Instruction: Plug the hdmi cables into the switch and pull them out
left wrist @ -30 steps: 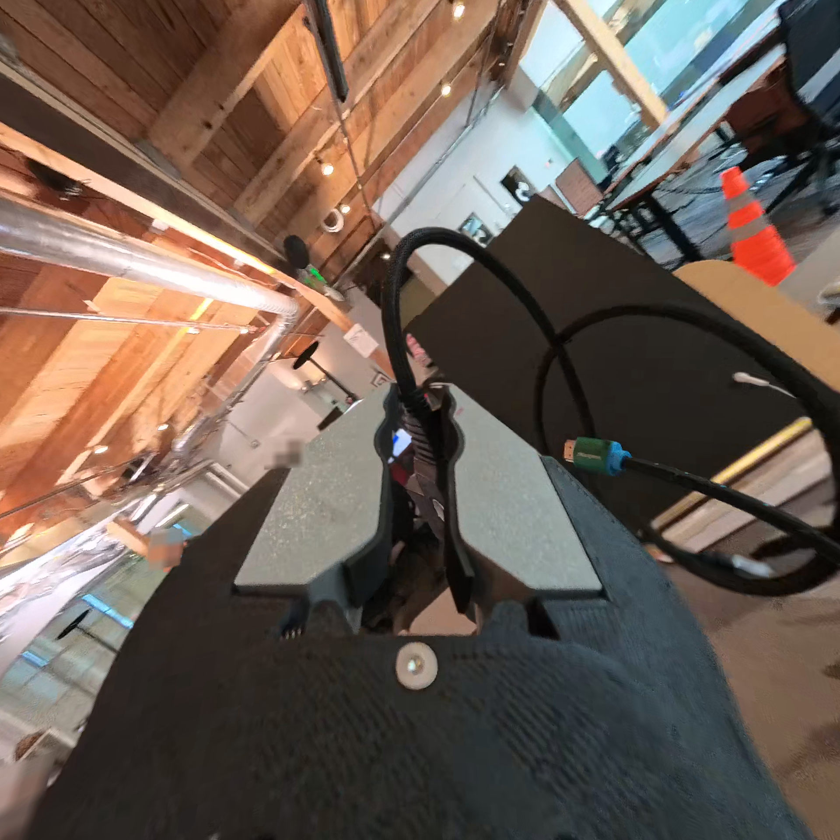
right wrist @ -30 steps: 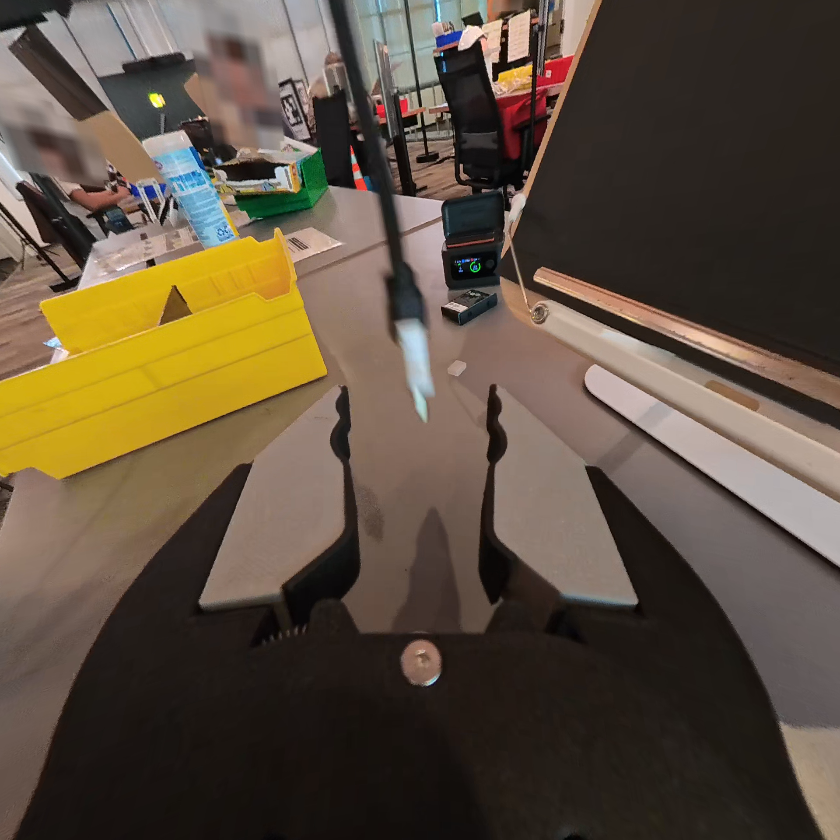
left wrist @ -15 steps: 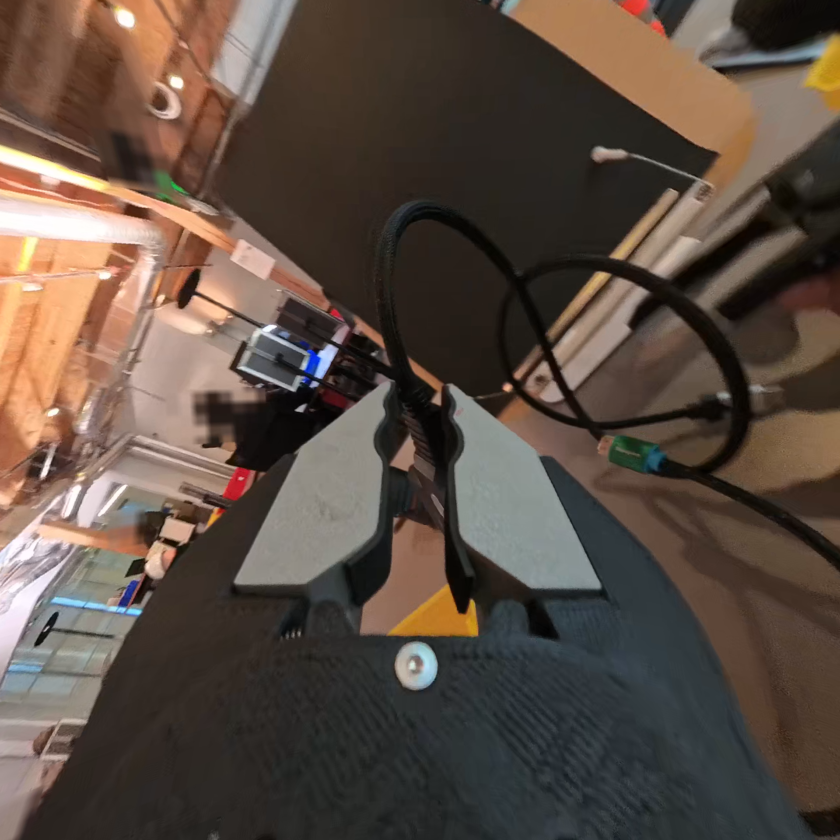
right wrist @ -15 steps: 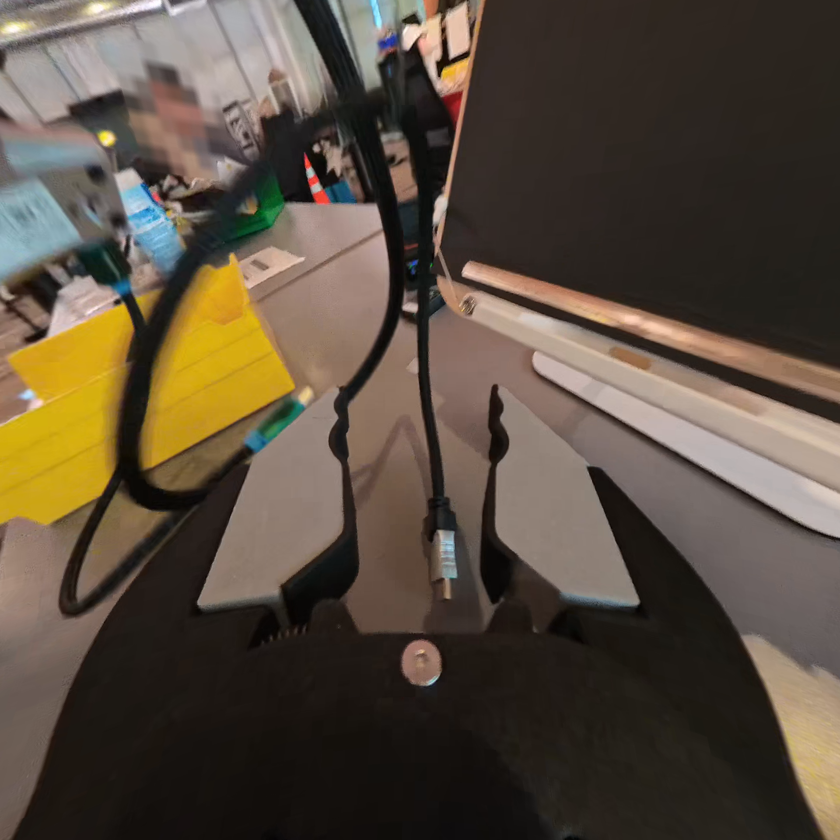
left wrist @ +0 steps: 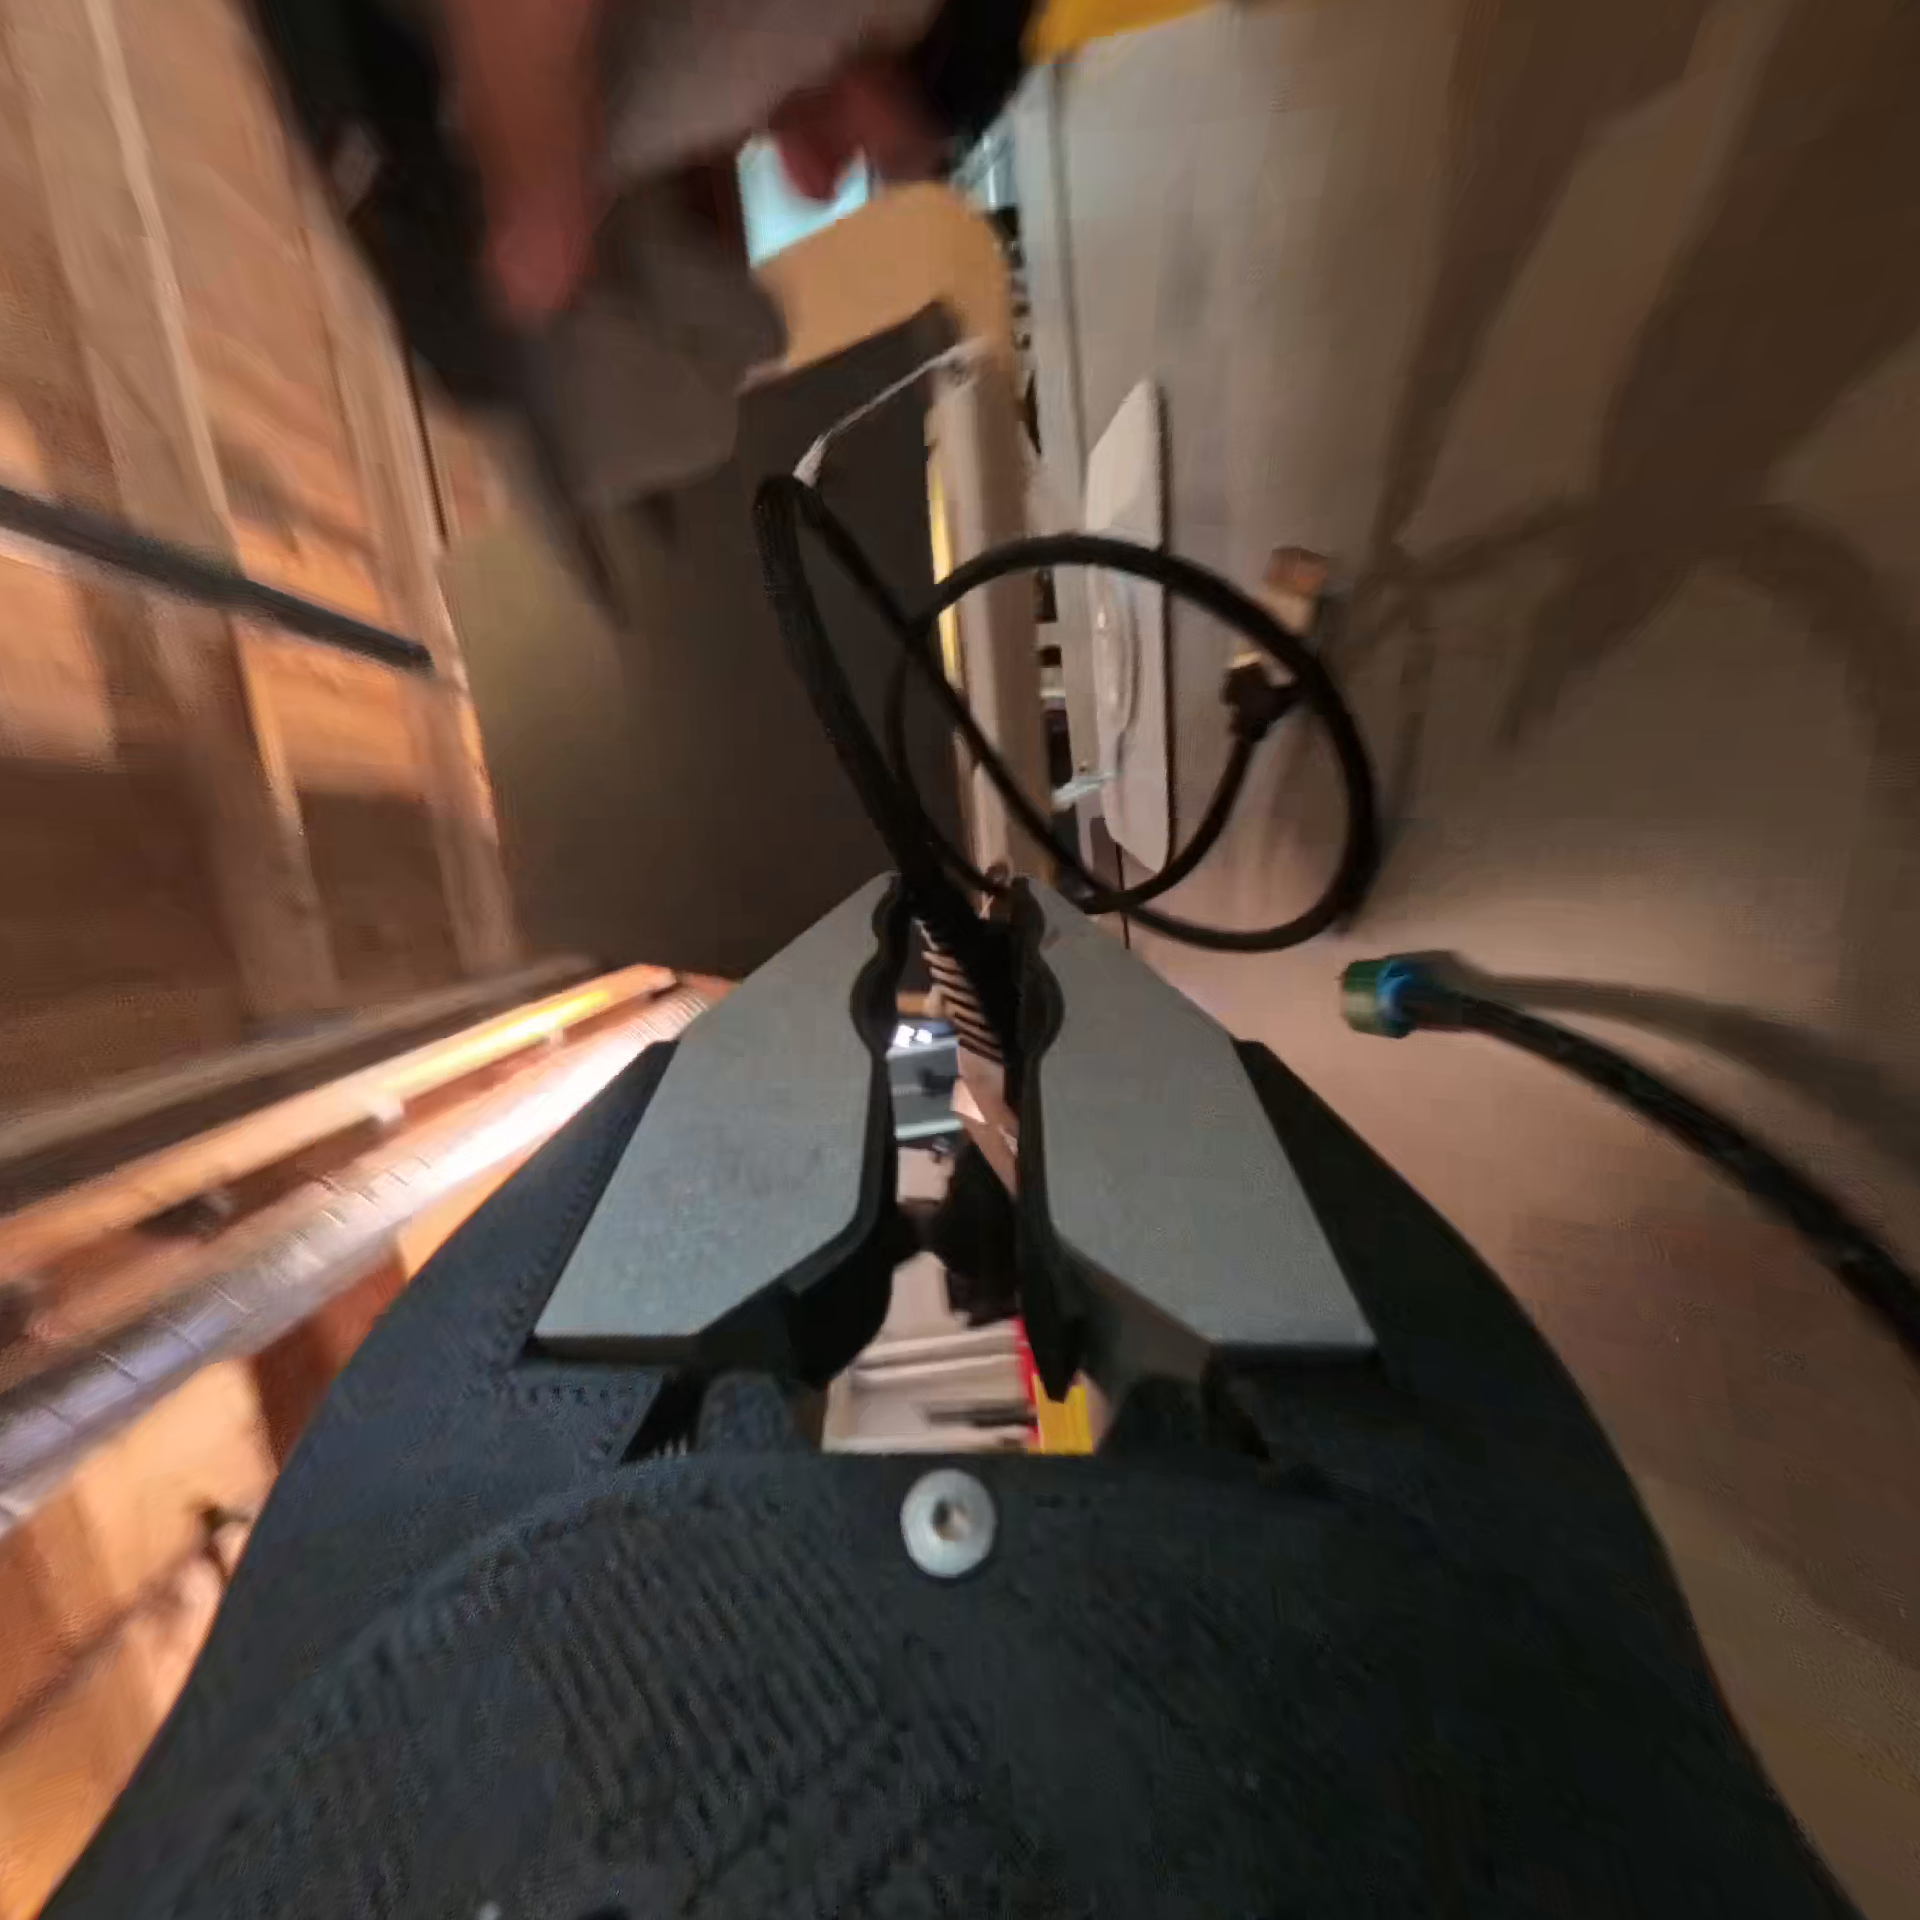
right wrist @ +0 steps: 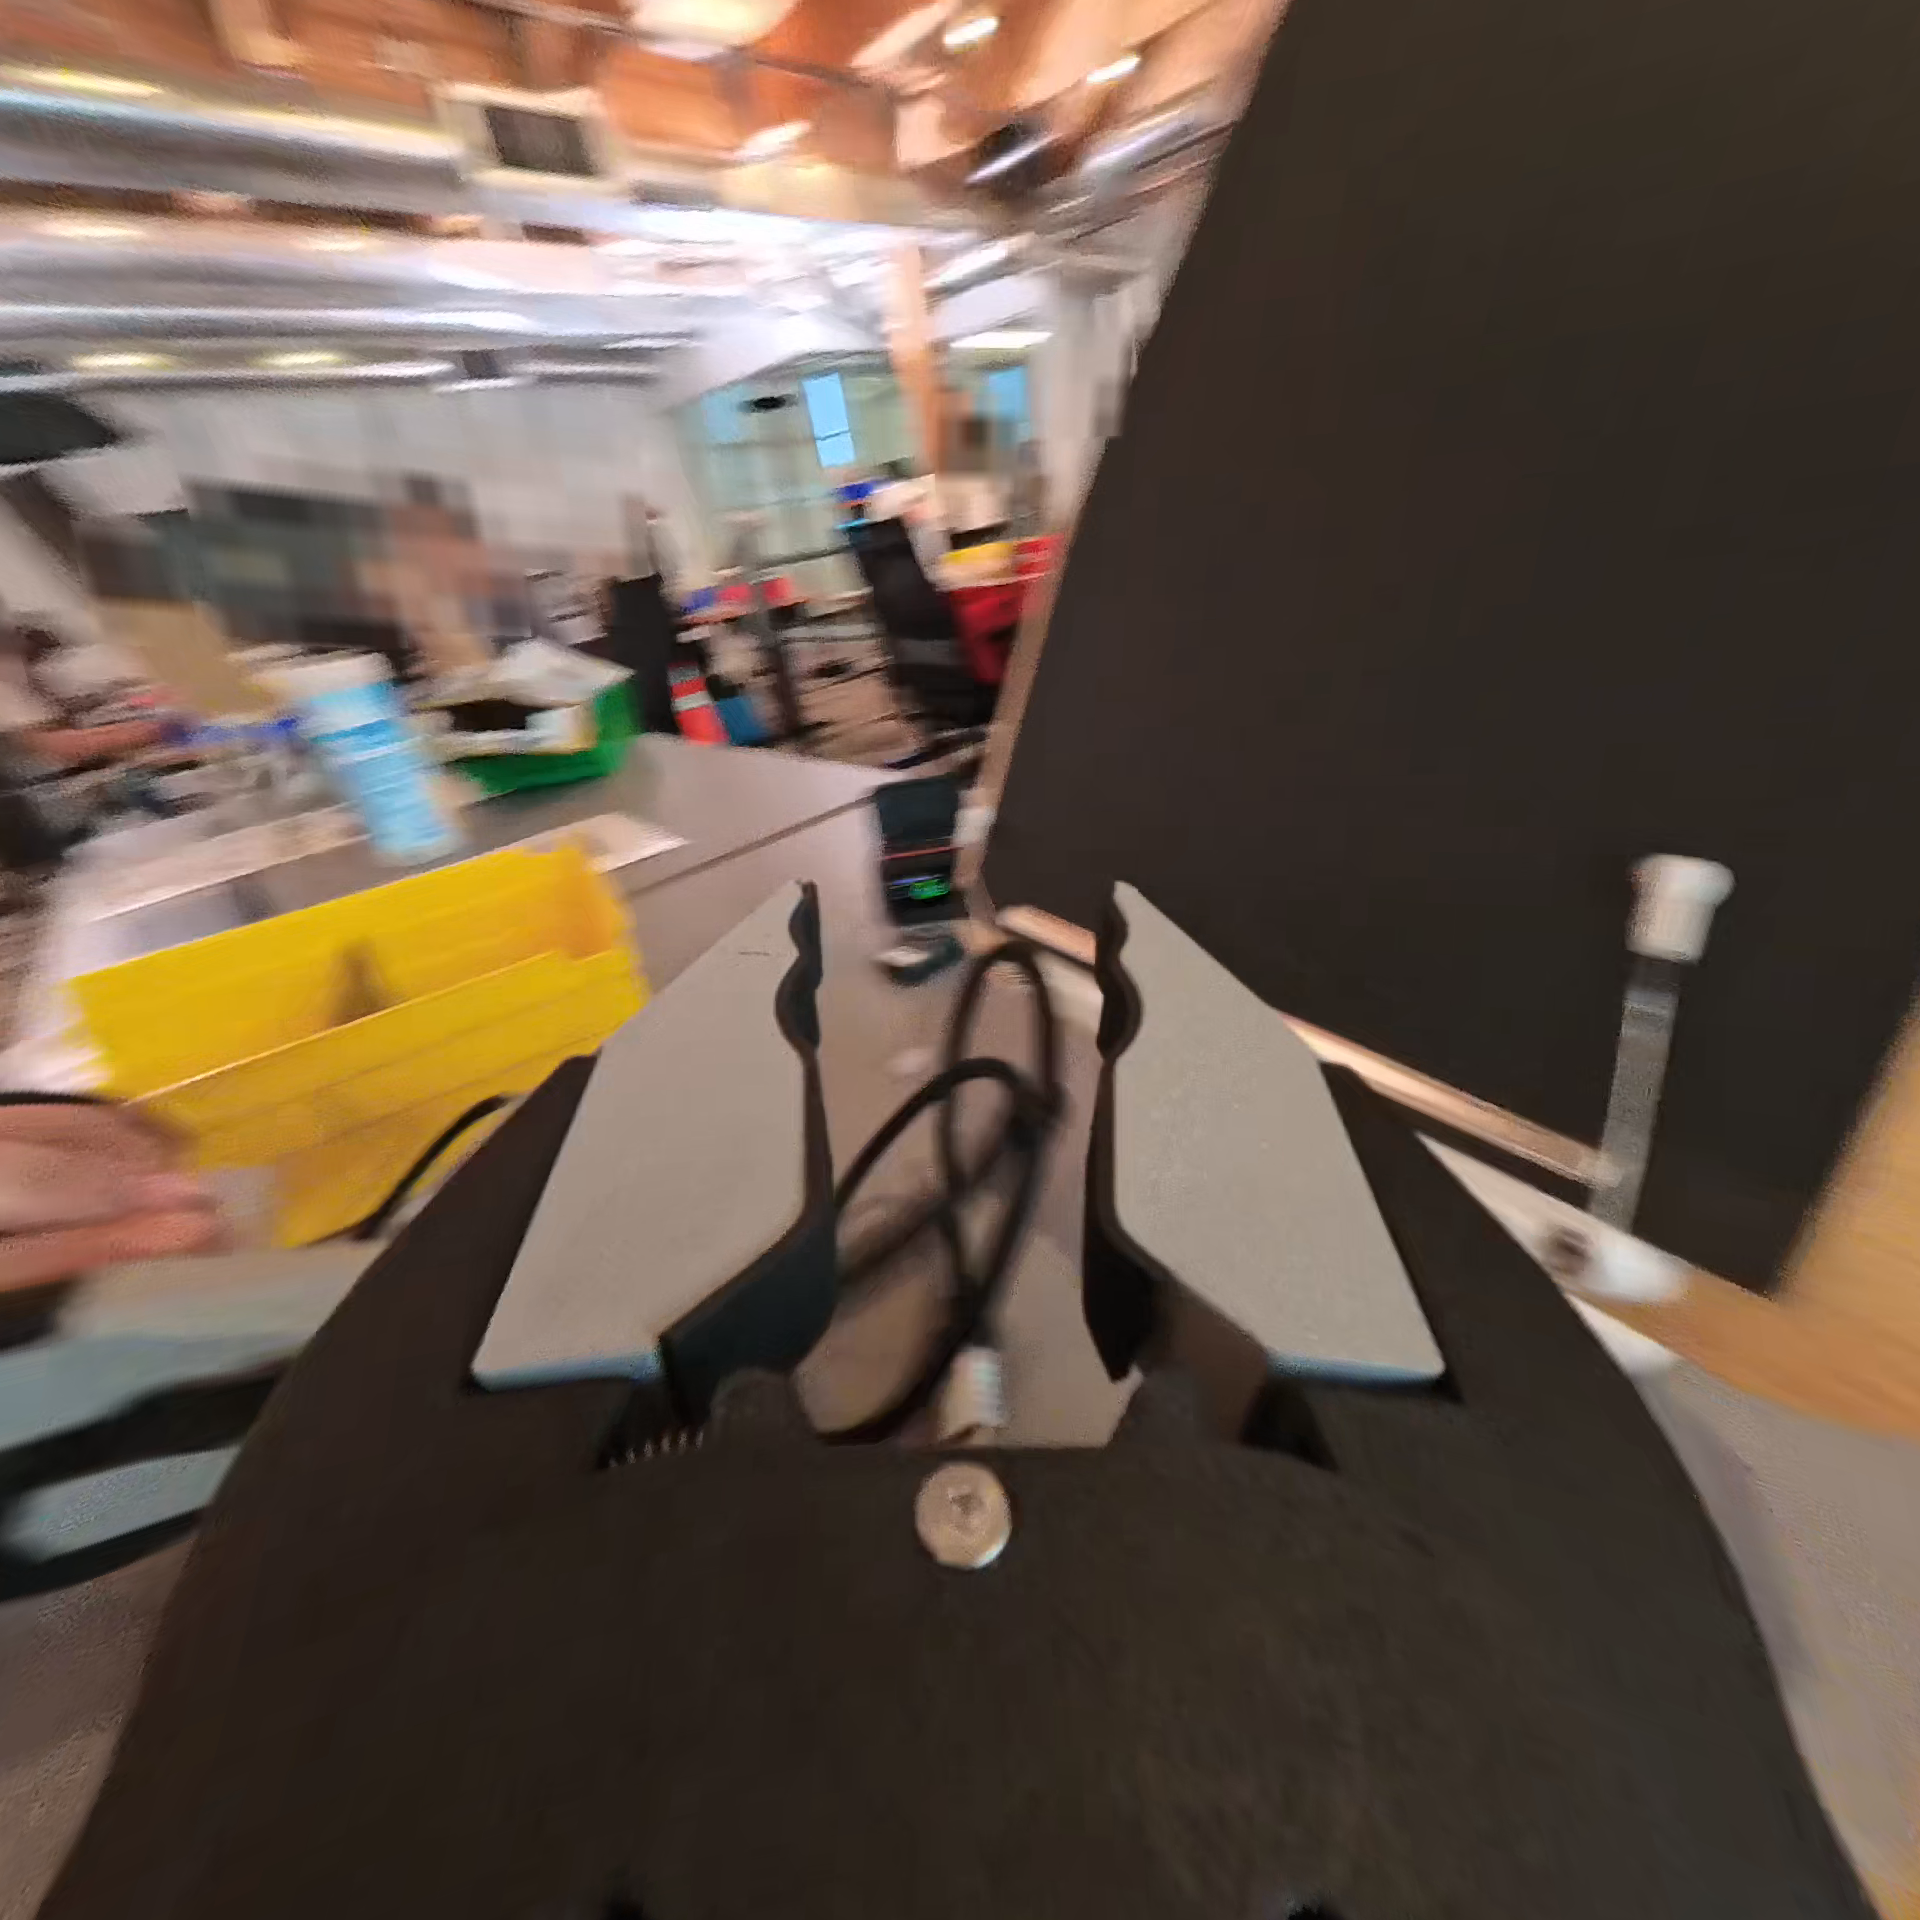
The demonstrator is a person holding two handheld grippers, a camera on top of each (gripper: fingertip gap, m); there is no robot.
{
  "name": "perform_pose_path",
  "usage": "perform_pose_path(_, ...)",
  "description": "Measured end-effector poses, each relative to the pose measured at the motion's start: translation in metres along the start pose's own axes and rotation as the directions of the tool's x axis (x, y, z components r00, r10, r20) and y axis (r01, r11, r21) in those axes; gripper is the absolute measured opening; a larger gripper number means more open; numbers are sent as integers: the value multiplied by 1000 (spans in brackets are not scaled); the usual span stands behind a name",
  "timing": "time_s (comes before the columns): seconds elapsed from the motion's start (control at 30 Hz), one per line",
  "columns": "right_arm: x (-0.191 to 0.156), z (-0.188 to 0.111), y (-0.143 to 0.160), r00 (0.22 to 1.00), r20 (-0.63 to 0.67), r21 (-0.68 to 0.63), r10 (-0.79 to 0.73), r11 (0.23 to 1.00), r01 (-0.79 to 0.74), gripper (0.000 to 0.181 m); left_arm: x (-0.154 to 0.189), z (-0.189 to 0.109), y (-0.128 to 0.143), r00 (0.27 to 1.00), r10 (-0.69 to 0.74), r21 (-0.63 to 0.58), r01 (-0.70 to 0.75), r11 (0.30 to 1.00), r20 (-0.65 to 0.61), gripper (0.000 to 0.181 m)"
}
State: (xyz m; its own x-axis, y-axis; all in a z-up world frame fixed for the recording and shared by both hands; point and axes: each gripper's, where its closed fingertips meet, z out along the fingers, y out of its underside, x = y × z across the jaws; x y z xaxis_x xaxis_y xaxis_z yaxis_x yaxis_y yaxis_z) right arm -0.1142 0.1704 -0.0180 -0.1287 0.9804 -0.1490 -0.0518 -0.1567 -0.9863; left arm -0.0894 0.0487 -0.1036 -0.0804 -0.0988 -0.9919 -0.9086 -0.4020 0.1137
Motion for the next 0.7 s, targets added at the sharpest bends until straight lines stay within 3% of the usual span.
perform_pose_path(0.1, -59, 7, 22, 943, 322, -197, 84, 980, -20, 49, 38, -12, -33, 994, 96, 115, -90, 989, -45, 17)
perform_pose_path(0.23, -103, 7, 76, 855, 459, -472, 240, 882, 6, 49, 55, -22, -56, 976, 215, 209, -208, 956, -15, 17)
perform_pose_path(0.33, -121, 2, 126, 816, 465, -667, 343, 742, 68, 57, 66, -24, -65, 957, 288, 256, -274, 927, -18, 17)
perform_pose_path(0.47, -112, -6, 179, 861, 415, -796, 295, 576, 186, 59, 72, -25, -66, 945, 327, 286, -309, 907, -14, 17)
perform_pose_path(0.6, -111, -9, 190, 824, 335, -861, 457, 504, 70, 56, 67, -24, -60, 952, 308, 282, -295, 913, 1, 17)
perform_pose_path(0.7, -93, 1, 184, 812, 253, -858, 526, 509, -63, 75, 58, -25, -55, 942, 327, 253, -334, 908, 73, 16)
